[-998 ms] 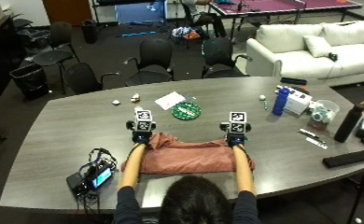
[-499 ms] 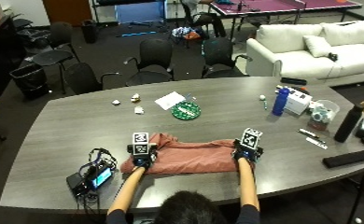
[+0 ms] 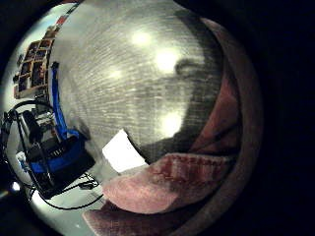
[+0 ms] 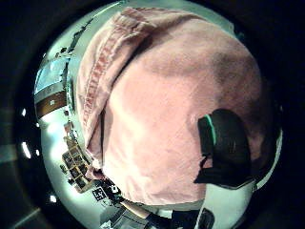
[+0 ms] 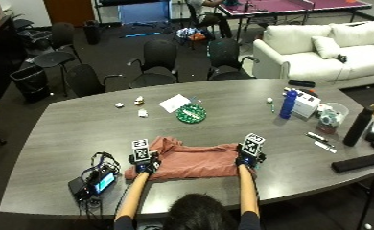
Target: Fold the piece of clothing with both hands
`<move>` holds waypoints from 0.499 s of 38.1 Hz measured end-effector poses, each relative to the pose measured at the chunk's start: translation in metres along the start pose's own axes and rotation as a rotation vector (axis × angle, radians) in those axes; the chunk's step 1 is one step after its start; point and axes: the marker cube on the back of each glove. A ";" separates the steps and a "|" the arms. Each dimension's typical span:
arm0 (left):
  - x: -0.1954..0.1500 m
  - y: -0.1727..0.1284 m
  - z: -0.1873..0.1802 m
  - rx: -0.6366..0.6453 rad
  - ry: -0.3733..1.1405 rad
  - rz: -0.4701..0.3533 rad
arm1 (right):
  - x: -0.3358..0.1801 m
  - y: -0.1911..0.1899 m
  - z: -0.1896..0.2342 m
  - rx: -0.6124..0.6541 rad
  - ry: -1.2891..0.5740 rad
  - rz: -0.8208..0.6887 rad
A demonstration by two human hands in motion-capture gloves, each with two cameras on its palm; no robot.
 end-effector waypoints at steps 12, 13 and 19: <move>0.016 0.020 -0.003 -0.072 0.102 0.004 | 0.017 -0.001 -0.008 0.010 0.055 -0.050; 0.019 0.025 -0.004 -0.110 0.127 0.017 | 0.024 -0.002 -0.011 0.008 0.052 -0.037; 0.035 0.033 -0.022 -0.130 0.148 0.123 | 0.065 -0.014 -0.056 0.133 0.010 0.055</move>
